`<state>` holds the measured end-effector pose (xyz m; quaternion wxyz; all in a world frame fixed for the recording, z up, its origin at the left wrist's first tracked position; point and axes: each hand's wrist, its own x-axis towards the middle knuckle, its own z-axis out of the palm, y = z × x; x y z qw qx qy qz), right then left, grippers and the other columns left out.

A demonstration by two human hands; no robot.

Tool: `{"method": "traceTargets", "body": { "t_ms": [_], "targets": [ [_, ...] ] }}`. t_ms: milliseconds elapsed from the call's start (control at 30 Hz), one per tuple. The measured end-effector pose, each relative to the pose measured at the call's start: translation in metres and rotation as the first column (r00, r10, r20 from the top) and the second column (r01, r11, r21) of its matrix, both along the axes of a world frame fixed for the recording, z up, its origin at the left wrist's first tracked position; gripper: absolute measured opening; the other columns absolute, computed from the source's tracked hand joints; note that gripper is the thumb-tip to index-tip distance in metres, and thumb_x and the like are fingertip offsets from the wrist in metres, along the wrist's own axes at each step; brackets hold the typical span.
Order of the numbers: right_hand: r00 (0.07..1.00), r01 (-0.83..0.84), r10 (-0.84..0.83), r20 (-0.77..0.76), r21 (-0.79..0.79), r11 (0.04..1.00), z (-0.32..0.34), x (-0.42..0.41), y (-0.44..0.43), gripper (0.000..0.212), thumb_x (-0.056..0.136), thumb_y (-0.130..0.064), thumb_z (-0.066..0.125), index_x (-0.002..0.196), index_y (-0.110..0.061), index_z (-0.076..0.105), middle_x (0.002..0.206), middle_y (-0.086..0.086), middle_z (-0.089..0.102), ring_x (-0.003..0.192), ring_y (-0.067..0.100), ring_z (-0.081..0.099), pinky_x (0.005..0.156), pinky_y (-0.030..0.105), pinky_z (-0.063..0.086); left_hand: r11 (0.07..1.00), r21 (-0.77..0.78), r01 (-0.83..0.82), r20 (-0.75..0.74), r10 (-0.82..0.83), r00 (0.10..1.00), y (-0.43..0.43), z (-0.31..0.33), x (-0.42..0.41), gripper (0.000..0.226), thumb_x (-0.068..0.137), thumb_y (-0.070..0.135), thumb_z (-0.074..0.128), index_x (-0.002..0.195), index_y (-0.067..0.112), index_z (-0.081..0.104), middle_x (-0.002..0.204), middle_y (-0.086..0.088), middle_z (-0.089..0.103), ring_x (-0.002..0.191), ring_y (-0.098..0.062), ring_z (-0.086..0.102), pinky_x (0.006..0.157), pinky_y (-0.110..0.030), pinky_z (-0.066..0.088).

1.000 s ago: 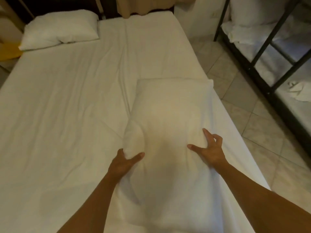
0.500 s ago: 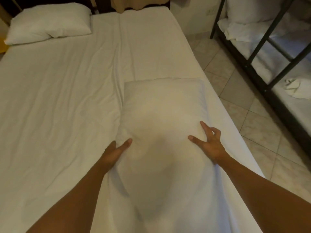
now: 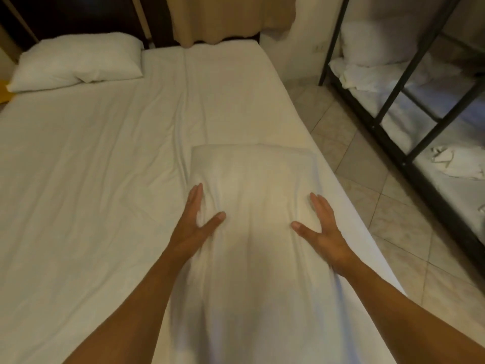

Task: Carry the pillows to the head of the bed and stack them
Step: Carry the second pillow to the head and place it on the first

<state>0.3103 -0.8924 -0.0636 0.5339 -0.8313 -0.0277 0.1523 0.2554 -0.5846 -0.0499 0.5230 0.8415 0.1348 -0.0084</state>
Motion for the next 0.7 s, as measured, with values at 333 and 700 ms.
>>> {"method": "traceTargets", "body": {
  "t_ms": [333,700],
  "targets": [
    [0.965,-0.023,0.053,0.258,-0.121,0.992,0.179,-0.040,-0.050,0.079,0.073,-0.056,0.074,0.142,-0.047,0.037,0.155,-0.035,0.006,0.135,-0.012,0.011,0.106,0.025,0.022,0.953,0.241,0.182,0.185,-0.229,0.956,-0.052,0.177,-0.032,0.087,0.077,0.068,0.065,0.149,0.055,0.018,0.156,0.038,-0.003,0.139,0.018,0.008,0.111,-0.018,0.023],
    [0.888,0.095,-0.026,0.459,-0.127,0.987,0.347,-0.067,-0.192,0.084,0.067,-0.068,0.071,0.142,-0.045,0.040,0.156,-0.028,0.012,0.138,-0.002,0.020,0.110,0.029,0.025,0.901,0.332,0.281,0.358,-0.396,0.846,-0.191,0.334,-0.037,0.084,0.070,0.076,0.066,0.143,0.062,0.027,0.155,0.040,-0.007,0.142,0.008,0.016,0.115,-0.032,0.029]
  ]
}}
